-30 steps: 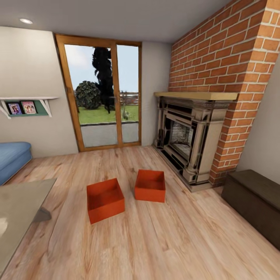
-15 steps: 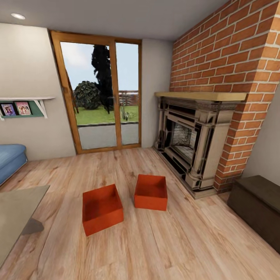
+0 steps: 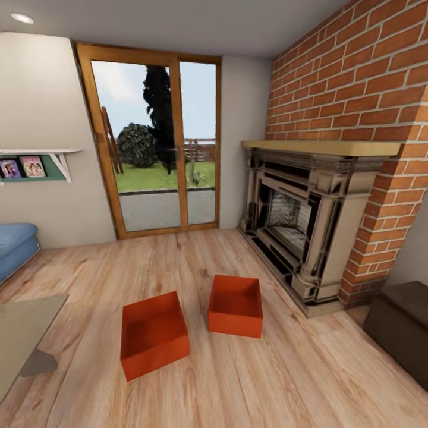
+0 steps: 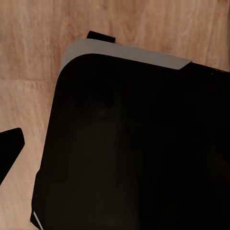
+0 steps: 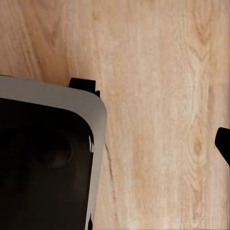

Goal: Move the two storage containers from the living room to the garage. In the garage, place one container on the floor and stack the other container on top of it (either order is fine).

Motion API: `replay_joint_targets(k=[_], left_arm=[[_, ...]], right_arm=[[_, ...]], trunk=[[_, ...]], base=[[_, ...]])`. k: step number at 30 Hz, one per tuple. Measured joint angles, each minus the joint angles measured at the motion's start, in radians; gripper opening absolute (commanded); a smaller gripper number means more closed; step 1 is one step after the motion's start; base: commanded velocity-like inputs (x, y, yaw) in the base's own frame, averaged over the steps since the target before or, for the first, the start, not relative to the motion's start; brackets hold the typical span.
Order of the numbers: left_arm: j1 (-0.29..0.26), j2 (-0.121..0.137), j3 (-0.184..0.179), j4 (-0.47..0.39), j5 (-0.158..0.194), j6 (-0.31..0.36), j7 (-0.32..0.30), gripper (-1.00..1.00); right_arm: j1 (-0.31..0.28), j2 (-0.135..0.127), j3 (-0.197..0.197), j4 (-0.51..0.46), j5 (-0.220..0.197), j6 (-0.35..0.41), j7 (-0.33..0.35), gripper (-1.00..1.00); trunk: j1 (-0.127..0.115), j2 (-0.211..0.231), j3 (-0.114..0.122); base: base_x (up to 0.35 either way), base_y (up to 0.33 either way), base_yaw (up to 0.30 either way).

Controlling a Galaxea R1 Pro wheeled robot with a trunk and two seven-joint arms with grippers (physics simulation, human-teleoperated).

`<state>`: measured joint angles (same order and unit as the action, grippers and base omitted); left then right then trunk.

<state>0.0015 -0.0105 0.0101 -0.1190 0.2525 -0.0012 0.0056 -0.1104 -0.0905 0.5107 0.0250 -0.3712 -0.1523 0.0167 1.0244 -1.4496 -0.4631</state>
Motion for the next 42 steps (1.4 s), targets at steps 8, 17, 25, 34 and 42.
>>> replay_joint_targets(k=[8,17,25,34,42], left_arm=[[0.0,0.0,0.001,0.001,0.001,0.0,0.0,1.0],[0.0,0.0,0.001,0.0,0.002,0.0,0.0,1.0],[0.0,0.0,0.001,0.0,0.002,0.0,0.0,1.0],[0.0,0.001,0.003,0.0,0.003,-0.002,0.001,1.0],[0.0,0.001,0.004,-0.001,0.003,-0.004,0.001,1.0]], right_arm=[[0.0,0.0,0.001,0.0,0.0,0.0,0.0,1.0],[0.0,0.0,0.001,0.0,0.0,0.0,0.0,1.0],[-0.001,0.001,0.001,0.0,0.0,0.0,0.0,1.0],[0.0,0.0,0.001,0.0,0.0,0.0,0.0,1.0],[0.0,0.0,0.001,0.0,0.0,0.0,0.0,1.0]], trunk=[[0.0,0.0,0.0],[0.0,0.0,0.0],[0.0,0.0,0.0],[0.0,0.0,0.0],[0.0,0.0,0.0]], base=[[0.334,0.0,0.264],[0.334,0.0,0.272],[0.334,0.0,0.272],[0.332,0.0,0.272],[0.188,0.0,0.272]])
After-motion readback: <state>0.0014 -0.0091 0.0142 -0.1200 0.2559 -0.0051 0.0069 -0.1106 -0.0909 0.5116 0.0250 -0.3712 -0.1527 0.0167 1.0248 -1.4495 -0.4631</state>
